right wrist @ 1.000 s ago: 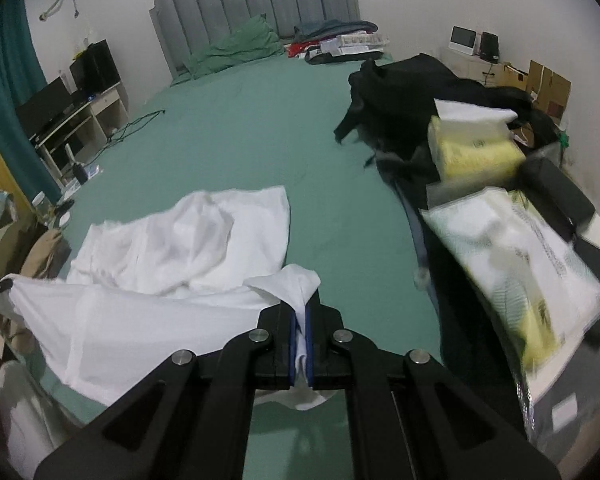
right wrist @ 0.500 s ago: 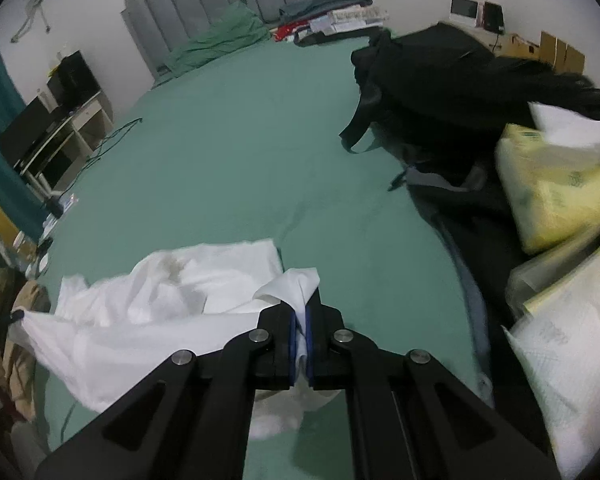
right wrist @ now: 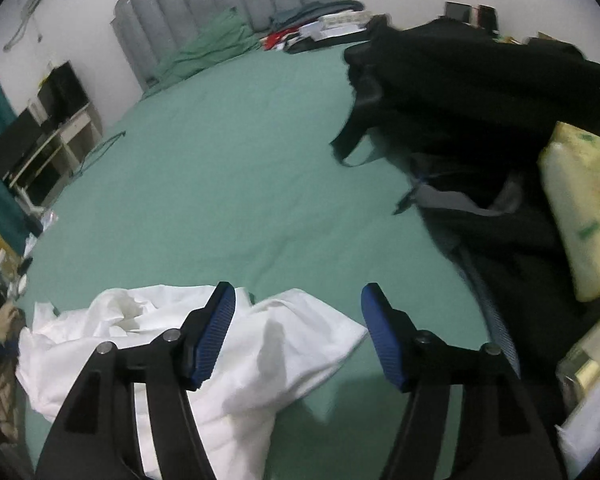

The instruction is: Fold large clothes

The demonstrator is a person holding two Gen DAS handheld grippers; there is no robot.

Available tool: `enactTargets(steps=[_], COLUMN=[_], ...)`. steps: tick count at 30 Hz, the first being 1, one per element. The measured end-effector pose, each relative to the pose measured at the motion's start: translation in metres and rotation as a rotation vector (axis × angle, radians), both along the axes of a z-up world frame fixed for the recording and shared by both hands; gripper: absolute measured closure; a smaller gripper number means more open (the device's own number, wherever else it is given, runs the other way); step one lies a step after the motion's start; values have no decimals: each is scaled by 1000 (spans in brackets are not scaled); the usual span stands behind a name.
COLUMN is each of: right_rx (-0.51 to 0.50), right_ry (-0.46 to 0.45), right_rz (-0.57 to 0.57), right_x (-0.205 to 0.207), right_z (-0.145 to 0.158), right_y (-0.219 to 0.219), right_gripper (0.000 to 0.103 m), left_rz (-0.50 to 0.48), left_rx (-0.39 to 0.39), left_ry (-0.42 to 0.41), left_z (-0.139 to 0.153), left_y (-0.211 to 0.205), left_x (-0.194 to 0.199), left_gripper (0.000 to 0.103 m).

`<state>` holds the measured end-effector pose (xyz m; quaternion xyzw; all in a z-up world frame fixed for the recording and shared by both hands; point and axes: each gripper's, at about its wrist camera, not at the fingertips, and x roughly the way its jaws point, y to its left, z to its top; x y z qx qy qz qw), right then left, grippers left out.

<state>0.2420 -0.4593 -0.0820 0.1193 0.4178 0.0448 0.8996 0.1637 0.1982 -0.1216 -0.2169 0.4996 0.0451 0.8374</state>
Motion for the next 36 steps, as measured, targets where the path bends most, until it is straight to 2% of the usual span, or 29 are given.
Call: enactTargets(steps=[3, 6, 9, 11, 13, 15, 17, 18, 19, 20, 26, 28, 29, 33, 36], right_rx=[63, 112, 100, 108, 122, 133, 159, 175, 186, 193, 279, 302, 290, 229, 191], right_ry=[9, 56, 80, 99, 104, 121, 140, 153, 166, 172, 166, 160, 151, 77, -9], right_rz=[-53, -89, -88, -77, -61, -39, -26, -19, -12, -7, 32, 36, 35, 39, 55], right_x=[-16, -30, -38, -39, -37, -33, -30, -28, -26, -25, -18, -17, -17, -24, -26], right_z=[0, -10, -19, -24, -28, -33, -40, -44, -48, -51, -57, -58, -56, -31, 0], right_y=[-17, -31, -33, -31, -29, -24, -22, -20, -19, -16, -6, -4, -3, 6, 15], right_gripper=[37, 37, 37, 38, 43, 56, 64, 71, 74, 78, 81, 98, 100, 101, 101], left_rz=[-21, -54, -41, -30, -29, -17, -4, 0, -2, -8, -12, -14, -14, -14, -14], left_rx=[31, 52, 90, 84, 80, 71, 65, 58, 51, 53, 133, 149, 159, 171, 175], left_ry=[-7, 14, 34, 26, 28, 33, 24, 5, -8, -15, -107, -132, -148, -198, -231], left_z=[-4, -10, -15, -16, -19, -23, -24, -22, -22, -20, 7, 18, 25, 53, 71], left_y=[-3, -10, -13, -13, -16, -16, -14, -14, -15, -16, -20, -21, -21, -21, -20], left_x=[-17, -21, -16, -11, -5, 0, 3, 4, 4, 6, -4, -5, -7, -4, -3], left_gripper=[54, 54, 54, 54, 54, 54, 54, 59, 84, 98, 99, 99, 99, 100, 100])
